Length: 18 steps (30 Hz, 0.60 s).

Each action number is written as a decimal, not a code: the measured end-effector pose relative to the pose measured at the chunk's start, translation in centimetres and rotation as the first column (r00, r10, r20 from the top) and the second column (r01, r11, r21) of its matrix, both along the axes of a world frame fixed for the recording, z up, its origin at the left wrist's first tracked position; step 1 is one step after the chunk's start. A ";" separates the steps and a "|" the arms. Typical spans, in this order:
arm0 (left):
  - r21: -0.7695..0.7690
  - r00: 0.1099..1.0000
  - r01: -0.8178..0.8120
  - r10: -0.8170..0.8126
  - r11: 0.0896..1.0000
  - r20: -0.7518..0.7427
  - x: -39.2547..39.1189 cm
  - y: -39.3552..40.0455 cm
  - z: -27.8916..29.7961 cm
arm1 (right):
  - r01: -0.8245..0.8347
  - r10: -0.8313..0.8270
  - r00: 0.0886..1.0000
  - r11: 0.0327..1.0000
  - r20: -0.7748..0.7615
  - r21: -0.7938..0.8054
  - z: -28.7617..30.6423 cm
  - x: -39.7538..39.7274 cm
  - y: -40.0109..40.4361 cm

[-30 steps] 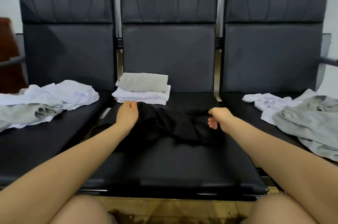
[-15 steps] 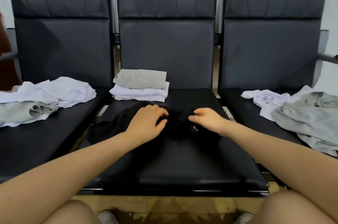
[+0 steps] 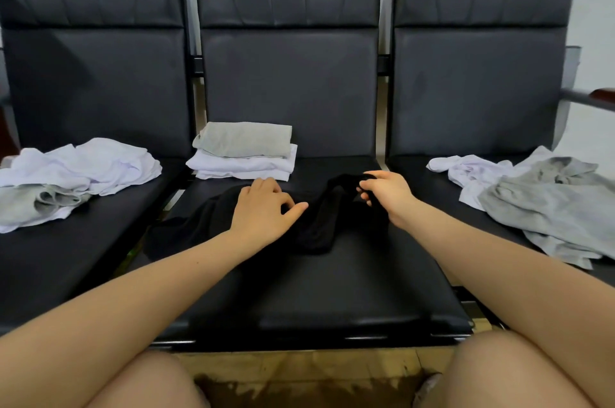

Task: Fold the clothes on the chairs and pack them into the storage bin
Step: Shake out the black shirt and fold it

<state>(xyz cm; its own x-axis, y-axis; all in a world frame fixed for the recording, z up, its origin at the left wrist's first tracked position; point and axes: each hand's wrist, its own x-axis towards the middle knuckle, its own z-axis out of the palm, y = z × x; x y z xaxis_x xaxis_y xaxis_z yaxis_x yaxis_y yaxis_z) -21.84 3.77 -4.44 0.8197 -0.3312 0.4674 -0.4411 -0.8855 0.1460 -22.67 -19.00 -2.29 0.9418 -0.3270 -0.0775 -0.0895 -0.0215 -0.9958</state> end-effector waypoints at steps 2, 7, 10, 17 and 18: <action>0.023 0.998 0.060 -0.059 0.998 -0.009 -0.4 -1.0 0.0 | 0.003 -0.002 1.000 0.998 0.030 -0.055 0.0 -0.3 0.0; 0.055 0.953 0.118 -0.097 0.992 -0.288 -0.8 -3.2 -1.4 | 0.046 -0.045 0.998 0.998 0.038 -0.044 0.0 -0.4 -0.9; -0.453 0.888 -0.003 -0.205 0.892 -0.411 -0.5 -3.1 0.2 | 0.068 -0.067 0.998 0.996 0.023 -0.057 -0.2 -0.2 -1.8; -0.920 0.967 -0.224 -0.048 0.321 -0.252 0.2 1.3 4.4 | 0.148 -0.131 0.989 0.906 0.069 -0.397 -0.2 0.2 -2.1; -0.938 0.965 -0.252 -0.010 0.239 -0.262 0.3 1.9 4.6 | 0.148 -0.124 0.989 0.885 0.082 -0.441 0.0 0.1 -1.9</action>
